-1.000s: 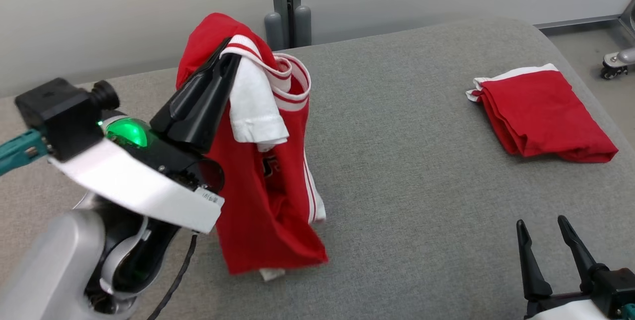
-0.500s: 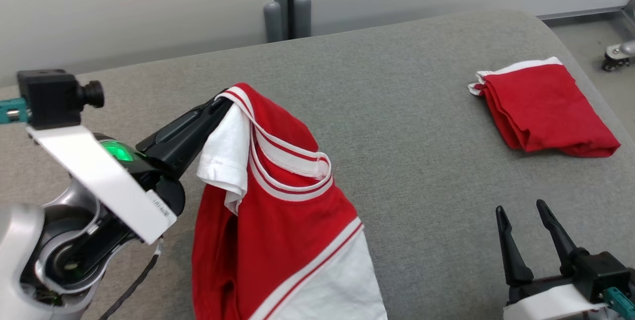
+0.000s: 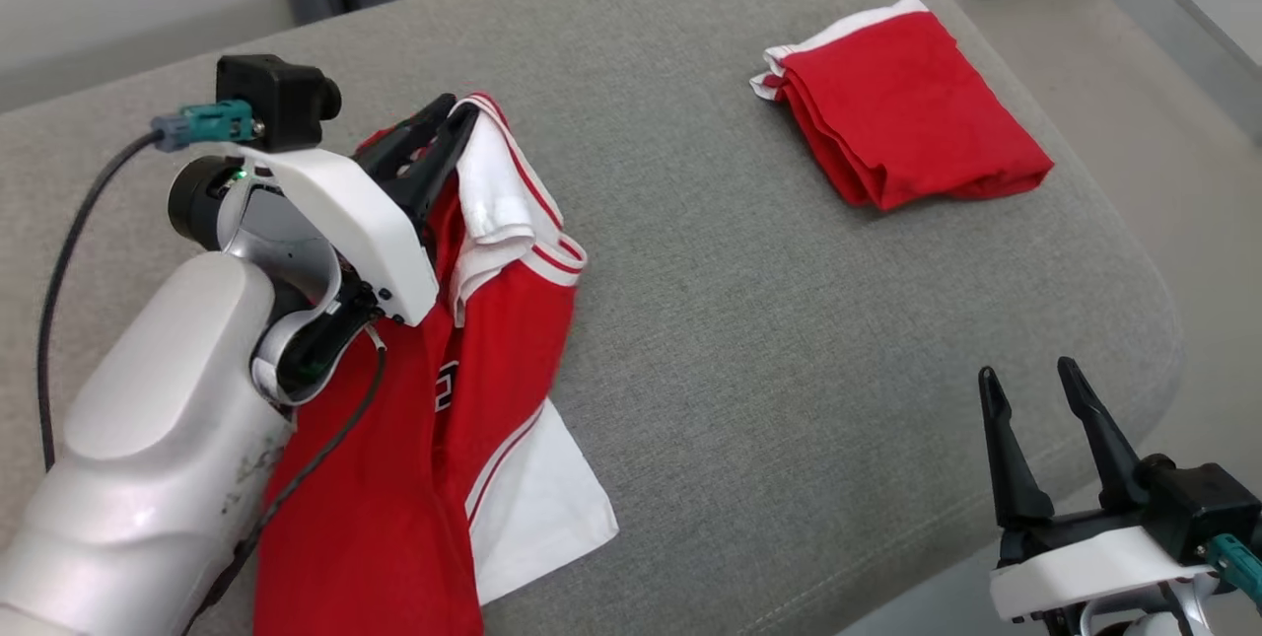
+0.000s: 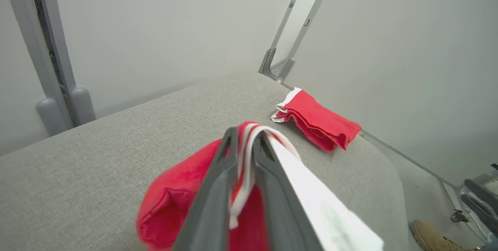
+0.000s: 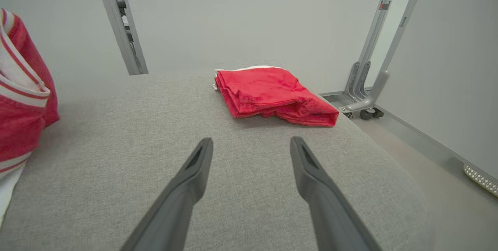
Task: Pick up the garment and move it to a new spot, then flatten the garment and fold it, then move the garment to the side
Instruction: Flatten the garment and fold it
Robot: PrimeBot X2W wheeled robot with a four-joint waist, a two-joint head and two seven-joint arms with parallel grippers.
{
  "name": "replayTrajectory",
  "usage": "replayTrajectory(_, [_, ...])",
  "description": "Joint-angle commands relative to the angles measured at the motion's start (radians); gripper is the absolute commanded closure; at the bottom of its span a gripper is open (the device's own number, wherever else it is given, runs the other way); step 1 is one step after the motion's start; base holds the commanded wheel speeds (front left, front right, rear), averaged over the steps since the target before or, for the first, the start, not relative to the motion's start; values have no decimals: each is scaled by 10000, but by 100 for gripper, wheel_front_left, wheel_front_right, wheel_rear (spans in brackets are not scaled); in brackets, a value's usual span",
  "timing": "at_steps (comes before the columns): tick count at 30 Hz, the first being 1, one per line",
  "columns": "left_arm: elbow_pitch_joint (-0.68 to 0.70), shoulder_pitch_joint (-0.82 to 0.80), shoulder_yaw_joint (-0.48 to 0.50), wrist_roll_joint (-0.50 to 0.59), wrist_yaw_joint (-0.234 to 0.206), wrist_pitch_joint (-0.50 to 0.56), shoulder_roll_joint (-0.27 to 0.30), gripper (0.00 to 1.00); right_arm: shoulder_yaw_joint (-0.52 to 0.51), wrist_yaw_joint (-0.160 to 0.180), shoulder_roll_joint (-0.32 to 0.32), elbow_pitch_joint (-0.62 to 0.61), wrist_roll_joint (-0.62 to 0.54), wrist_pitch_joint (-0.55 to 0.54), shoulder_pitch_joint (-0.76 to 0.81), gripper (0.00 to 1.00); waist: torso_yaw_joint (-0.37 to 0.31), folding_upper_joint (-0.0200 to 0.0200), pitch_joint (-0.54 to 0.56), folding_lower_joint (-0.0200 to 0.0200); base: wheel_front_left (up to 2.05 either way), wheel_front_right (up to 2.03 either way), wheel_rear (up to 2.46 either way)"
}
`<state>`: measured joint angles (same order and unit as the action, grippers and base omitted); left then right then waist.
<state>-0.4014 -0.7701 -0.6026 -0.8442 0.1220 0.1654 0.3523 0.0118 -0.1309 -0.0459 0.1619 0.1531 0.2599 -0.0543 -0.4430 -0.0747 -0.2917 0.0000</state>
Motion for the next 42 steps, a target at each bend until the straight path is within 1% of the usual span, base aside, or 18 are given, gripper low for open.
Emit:
replayTrajectory(1, [-420,-111,-170,450,-7,-368,20,0,-26,3,-58,15,80,41,75,0,-388,-1,-419,0,0,0,0])
replayTrajectory(4, [-1531,-362,-872,1801,-179,-1460,-105,0,-115,3,-60,7,128,41,195,0,-312,-1,-414,0,0,0,0])
replayTrajectory(5, [-1804,-342,-1027,2097,-295,-1783,-173,0,-186,3,-63,17,98,41,236,0,-229,-1,-360,0,0,0,0])
replayTrajectory(8, [-2235,89,-1043,2277,-715,-2646,-588,0,-389,3,-66,-4,-78,41,314,0,176,-1,-151,0,0,0,0])
replayTrajectory(11, [-2161,587,-1000,2336,-1233,-3273,-831,0,-623,3,-57,-64,-309,41,453,0,763,-1,150,0,0,0,0])
replayTrajectory(13, [-1857,904,-962,2494,-1701,-3579,-859,0,-743,3,-63,-107,-484,41,518,0,1151,-1,382,0,0,0,0])
replayTrajectory(15, [-1328,1382,-923,2636,-2277,-3797,-909,0,-859,3,-69,-153,-665,41,642,0,1537,-1,636,0,0,0,0])
replayTrajectory(16, [-979,1688,-1019,2714,-2494,-3829,-940,0,-913,3,-71,-174,-731,41,700,0,1728,-1,754,0,0,0,0])
replayTrajectory(18, [-282,2371,-1270,2710,-2777,-3599,-1004,0,-971,3,-63,-219,-867,41,783,0,2075,-1,975,0,0,0,0])
replayTrajectory(20, [424,2862,-1579,2754,-3012,-3153,-977,0,-949,3,-65,-261,-948,41,863,0,2337,-1,1113,0,0,0,0])
replayTrajectory(21, [424,2862,-1579,2754,-3012,-3153,-977,0,-949,3,-65,-261,-948,41,863,0,2337,-1,1113,0,0,0,0])
replayTrajectory(23, [1027,3326,-1886,2679,-3170,-2671,-1077,0,-904,3,-65,-290,-1002,41,907,0,2553,-1,1172,0,0,0,0])
replayTrajectory(26, [1424,3702,-2327,2765,-3342,-2096,-1147,0,-791,3,-62,-313,-1041,41,873,0,2714,-1,1144,0,0,0,0])
replayTrajectory(30, [1468,3667,-2746,2857,-3434,-1560,-1373,0,-678,3,-66,-324,-990,41,837,0,2721,-1,1033,0,0,0,0])
replayTrajectory(36, [1205,3409,-3062,2967,-3411,-1164,-1582,0,-616,3,-65,-239,-883,41,790,0,2428,-1,832,0,0,0,0])
replayTrajectory(40, [923,3275,-3075,3179,-3645,-1057,-1372,0,-696,3,-63,-213,-832,41,865,0,2276,-1,785,0,0,0,0])
replayTrajectory(42, [868,3339,-3085,3126,-3648,-960,-1319,0,-727,3,-63,-212,-807,41,880,0,2233,-1,764,0,0,0,0])
